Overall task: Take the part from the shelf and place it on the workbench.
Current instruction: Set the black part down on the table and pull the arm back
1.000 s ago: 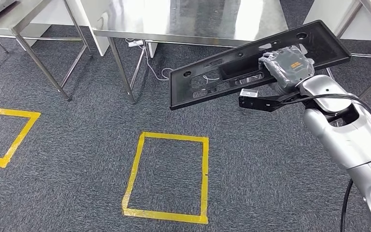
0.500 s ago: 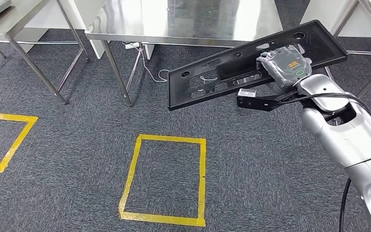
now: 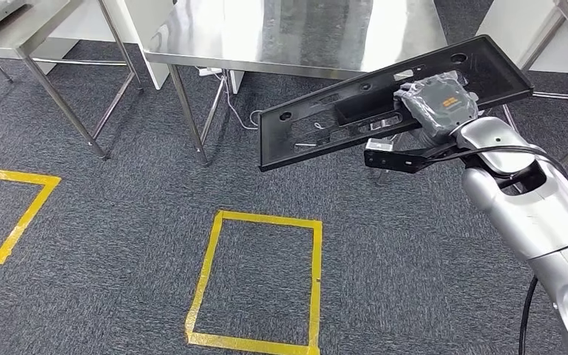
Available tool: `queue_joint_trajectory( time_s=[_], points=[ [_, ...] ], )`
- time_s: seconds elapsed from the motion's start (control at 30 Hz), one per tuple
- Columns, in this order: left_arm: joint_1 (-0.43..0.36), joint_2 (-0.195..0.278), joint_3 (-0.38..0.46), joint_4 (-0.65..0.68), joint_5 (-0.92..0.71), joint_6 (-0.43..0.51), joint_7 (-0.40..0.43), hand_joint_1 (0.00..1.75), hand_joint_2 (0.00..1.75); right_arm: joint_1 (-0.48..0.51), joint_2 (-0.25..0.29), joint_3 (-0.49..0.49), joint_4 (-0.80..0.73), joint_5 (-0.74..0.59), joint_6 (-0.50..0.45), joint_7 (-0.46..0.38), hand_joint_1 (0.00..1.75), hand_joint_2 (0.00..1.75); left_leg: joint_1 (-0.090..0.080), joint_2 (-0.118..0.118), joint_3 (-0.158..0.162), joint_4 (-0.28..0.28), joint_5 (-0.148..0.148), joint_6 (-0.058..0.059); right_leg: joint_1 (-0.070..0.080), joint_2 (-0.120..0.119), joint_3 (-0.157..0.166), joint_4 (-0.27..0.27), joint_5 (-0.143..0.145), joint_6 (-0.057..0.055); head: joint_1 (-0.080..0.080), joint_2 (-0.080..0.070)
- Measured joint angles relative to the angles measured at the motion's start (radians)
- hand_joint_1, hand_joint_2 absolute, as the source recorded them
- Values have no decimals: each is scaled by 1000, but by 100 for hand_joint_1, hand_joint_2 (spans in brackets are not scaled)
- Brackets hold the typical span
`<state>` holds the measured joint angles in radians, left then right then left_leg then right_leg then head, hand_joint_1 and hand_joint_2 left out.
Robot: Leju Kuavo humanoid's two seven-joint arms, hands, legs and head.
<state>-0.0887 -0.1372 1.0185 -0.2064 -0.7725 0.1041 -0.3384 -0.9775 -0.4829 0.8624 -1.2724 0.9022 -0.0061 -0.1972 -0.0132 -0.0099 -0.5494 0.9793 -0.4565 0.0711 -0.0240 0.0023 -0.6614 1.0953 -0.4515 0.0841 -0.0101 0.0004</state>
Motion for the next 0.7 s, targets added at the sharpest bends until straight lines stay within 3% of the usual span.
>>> queue_joint_trajectory(
  time_s=[0.03,0.07,0.13,0.2,0.27,0.33,0.4,0.43,0.47,0.53,0.57,0.6,0.7],
  points=[
    [0,0,0,0,0,0,0,0,175,-1,0,0,0,0,0,0,175,175,-1,0,6,1,-8,-5,2,-1,22,-57,18,-3,0,0],
    [0,0,0,0,0,0,0,0,175,-2,0,1,0,0,0,0,175,175,-2,0,8,2,-14,-11,5,-2,38,-90,28,-15,0,0],
    [-1,0,0,0,0,-2,-1,0,175,-2,0,1,0,1,0,0,175,175,-4,2,7,7,-22,-20,9,0,49,-101,21,-49,-2,0],
    [-1,2,0,-1,0,-7,-2,0,175,-1,-1,-2,0,3,0,0,175,175,-4,2,-5,36,-26,-29,0,2,64,-102,19,-66,-4,0],
    [-2,3,0,-1,-1,-9,-4,0,175,-5,-1,-5,0,3,0,0,175,175,3,3,-62,132,-37,-44,-6,2,83,-104,7,-80,-7,0],
    [-1,2,0,-1,-2,-10,-5,0,175,-6,-1,-6,0,4,0,0,175,175,14,6,-152,263,-77,-60,-6,3,99,-105,-10,-89,-9,0],
    [0,2,0,-1,-3,-10,-5,0,175,-4,0,-5,0,4,0,-2,175,175,22,7,-216,318,-104,-67,-7,6,120,-105,-28,-86,-9,0],
    [0,1,0,-1,-3,-9,-5,0,175,-3,0,-4,0,4,0,-2,175,175,23,8,-224,296,-91,-67,-7,7,134,-105,-39,-84,-9,0],
    [0,2,0,-1,-3,-9,-5,0,175,-3,0,-4,0,5,0,-3,175,175,23,7,-217,243,-54,-64,-7,8,150,-105,-51,-82,-9,0],
    [1,3,1,-1,-3,-8,-4,0,175,-4,0,-4,1,5,0,-3,175,175,18,6,-183,106,53,-47,-4,8,177,-107,-75,-75,-9,0],
    [2,4,1,-1,-3,-7,-4,0,175,-5,0,-3,1,5,1,-3,175,175,13,6,-168,59,88,-39,-2,10,186,-110,-86,-70,-8,0],
    [3,5,2,-1,-3,-6,-4,0,175,-5,1,-3,2,5,2,-3,175,175,9,4,-156,31,104,-31,1,11,197,-111,-92,-63,-8,0],
    [2,4,6,-1,-3,-3,-2,0,175,-5,0,-4,2,5,5,-3,175,175,3,3,-116,7,85,-9,8,13,216,-92,-89,-39,-7,0]
  ],
)
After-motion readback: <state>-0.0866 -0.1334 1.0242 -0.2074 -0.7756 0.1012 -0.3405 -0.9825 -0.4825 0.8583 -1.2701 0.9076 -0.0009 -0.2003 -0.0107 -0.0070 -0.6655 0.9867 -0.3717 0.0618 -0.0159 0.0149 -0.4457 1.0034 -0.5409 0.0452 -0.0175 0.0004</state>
